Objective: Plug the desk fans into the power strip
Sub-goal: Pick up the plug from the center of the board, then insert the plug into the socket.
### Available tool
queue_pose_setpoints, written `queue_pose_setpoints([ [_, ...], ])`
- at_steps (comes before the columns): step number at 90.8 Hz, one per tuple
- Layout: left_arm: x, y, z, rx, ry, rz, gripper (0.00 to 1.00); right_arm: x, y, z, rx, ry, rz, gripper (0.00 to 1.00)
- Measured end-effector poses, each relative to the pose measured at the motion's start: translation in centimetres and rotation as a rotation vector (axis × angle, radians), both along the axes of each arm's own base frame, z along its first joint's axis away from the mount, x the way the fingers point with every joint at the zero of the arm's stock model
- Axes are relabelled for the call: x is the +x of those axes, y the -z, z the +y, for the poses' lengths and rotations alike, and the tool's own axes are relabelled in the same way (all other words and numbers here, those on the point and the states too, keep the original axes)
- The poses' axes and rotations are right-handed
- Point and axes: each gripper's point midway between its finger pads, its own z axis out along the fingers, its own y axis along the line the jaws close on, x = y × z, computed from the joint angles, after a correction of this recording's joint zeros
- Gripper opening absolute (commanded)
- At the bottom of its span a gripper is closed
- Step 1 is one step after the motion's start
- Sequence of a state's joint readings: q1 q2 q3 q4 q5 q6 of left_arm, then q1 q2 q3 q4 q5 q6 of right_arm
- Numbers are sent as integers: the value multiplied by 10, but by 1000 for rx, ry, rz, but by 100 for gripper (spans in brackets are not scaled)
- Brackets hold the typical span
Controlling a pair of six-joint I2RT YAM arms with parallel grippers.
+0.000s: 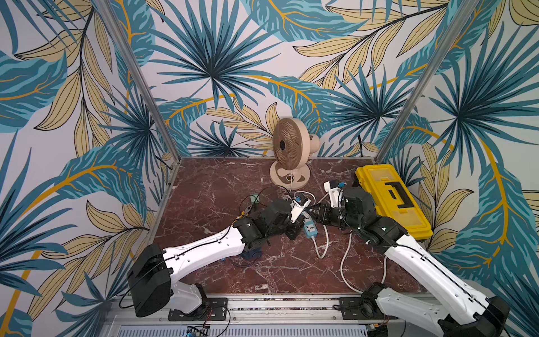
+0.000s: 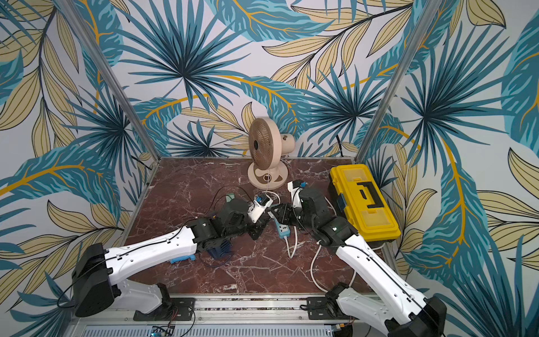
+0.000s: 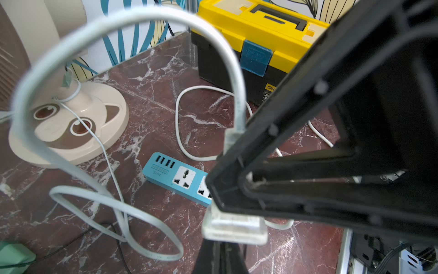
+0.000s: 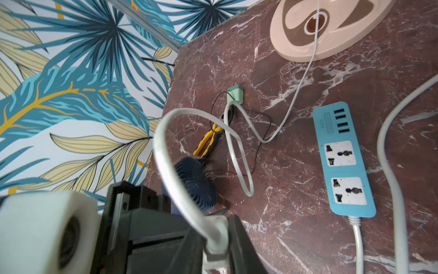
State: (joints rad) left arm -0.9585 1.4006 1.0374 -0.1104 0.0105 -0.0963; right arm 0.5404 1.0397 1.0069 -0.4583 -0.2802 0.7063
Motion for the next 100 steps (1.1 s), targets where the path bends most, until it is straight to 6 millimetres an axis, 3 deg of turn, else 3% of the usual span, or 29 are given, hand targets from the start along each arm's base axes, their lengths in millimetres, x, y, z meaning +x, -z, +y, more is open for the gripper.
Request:
queue_pose_setpoints([
  [13, -2, -8, 5, -21, 23, -90, 0, -8, -9, 1, 26, -85, 52, 39],
  [25, -4, -15, 5, -29, 46, -143, 0, -10, -15, 7, 59, -152, 97, 38],
  [35, -4, -17, 4, -31, 59, -169, 0, -9, -11, 12, 75, -190, 145, 31],
  [47, -5, -12, 8, -13, 60, -173, 0, -7, 0, 13, 71, -207, 200, 0],
  [53, -5, -10, 8, -6, 61, -173, 0, -7, 2, 14, 62, -221, 207, 0],
  [55, -5, -9, 9, -4, 59, -173, 11, -7, 2, 14, 57, -225, 206, 0],
  [62, -3, -9, 11, 2, 38, -174, 87, -6, 2, 13, 34, -233, 203, 0],
  [64, -1, -8, 13, 7, 23, -176, 97, -6, 3, 12, 20, -236, 203, 0],
  [76, 17, -4, 34, 49, -120, -151, 100, 7, 21, 5, -107, -219, 176, 0],
  [92, 26, -17, 69, 24, -291, -96, 100, 55, 85, -11, -367, -160, 191, 0],
  [100, 34, -26, 98, -5, -398, -66, 100, 78, 116, -17, -475, -143, 197, 0],
])
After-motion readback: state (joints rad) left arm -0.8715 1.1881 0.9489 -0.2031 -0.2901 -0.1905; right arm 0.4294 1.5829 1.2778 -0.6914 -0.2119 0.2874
